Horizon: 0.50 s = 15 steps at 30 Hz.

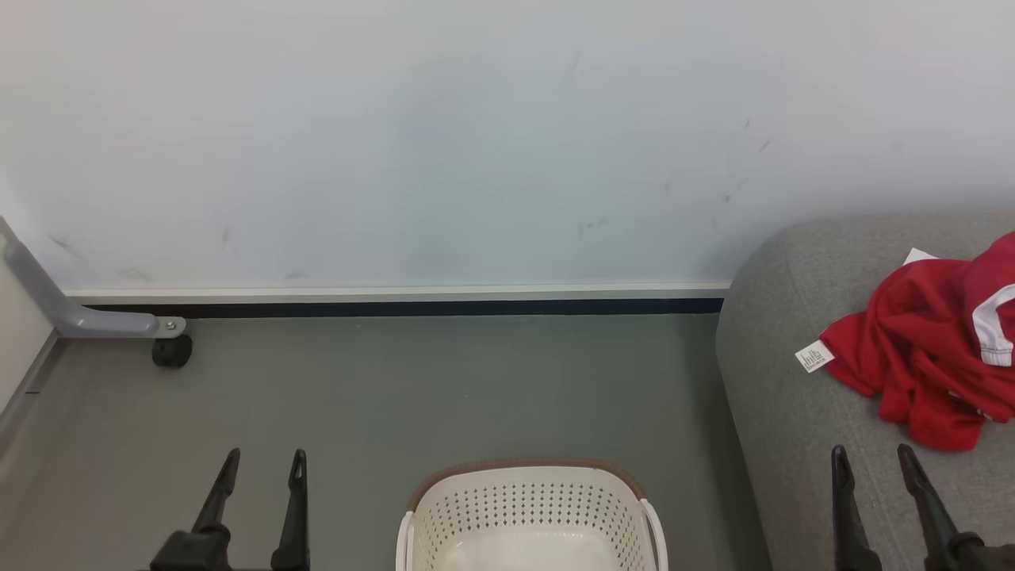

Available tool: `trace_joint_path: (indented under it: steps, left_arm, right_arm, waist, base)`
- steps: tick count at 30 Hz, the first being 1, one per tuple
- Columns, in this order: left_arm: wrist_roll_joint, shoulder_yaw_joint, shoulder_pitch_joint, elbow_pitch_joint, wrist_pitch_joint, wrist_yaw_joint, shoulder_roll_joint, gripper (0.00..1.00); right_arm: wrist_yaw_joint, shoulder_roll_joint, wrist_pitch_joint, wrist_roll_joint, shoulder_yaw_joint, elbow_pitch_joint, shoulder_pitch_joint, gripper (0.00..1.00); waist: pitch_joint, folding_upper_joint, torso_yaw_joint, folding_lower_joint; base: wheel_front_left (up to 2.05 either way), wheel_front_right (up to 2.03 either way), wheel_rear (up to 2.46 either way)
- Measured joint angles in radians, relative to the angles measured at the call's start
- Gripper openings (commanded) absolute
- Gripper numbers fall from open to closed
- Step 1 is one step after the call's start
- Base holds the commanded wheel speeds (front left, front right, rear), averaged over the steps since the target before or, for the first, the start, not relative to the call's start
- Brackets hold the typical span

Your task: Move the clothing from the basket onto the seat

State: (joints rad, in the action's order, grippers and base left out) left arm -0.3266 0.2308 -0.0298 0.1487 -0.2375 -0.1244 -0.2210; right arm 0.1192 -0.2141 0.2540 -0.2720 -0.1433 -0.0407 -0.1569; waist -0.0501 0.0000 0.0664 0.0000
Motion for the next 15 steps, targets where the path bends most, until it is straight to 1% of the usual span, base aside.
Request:
trace_joint_path:
  steps: [1, 6, 9, 11, 15]
  left_arm:
    - [0.009, -0.004, 0.000, -0.001, 0.003, 0.000, 0.000, 0.00]
    - [0.012, 0.007, -0.025, 0.043, 0.007, 0.001, 0.014, 0.00]
    - [0.007, 0.003, -0.033, 0.051, 0.016, 0.003, 0.021, 0.00]
    - [-0.002, -0.004, -0.033, 0.053, 0.016, 0.010, 0.022, 0.00]
    - [-0.049, -0.020, -0.033, 0.057, 0.029, 0.012, 0.028, 0.00]
  right_arm:
    - [0.003, 0.000, 0.000, 0.000, 0.000, 0.000, -0.001, 0.00]
    - [0.004, 0.023, -0.007, 0.000, -0.012, 0.048, -0.012, 0.00]
    - [0.002, 0.030, -0.008, -0.003, -0.009, 0.056, -0.018, 0.00]
    - [-0.005, 0.030, -0.016, -0.019, -0.004, 0.059, -0.017, 0.00]
    - [-0.009, 0.035, -0.027, -0.059, 0.004, 0.071, -0.015, 0.00]
  waist:
    - [0.001, 0.0000, 0.002, 0.0000]
    - [0.002, 0.0000, 0.003, 0.0000]
    - [0.002, 0.0000, 0.003, 0.0000]
    - [0.003, 0.0000, 0.002, 0.0000]
    - [0.006, 0.0000, -0.002, 0.0000]
  base:
    - [0.00, 0.00, 0.00]
    - [0.00, 0.00, 0.00]
    - [0.00, 0.00, 0.00]
    - [0.00, 0.00, 0.00]
    - [0.00, 0.00, 0.00]
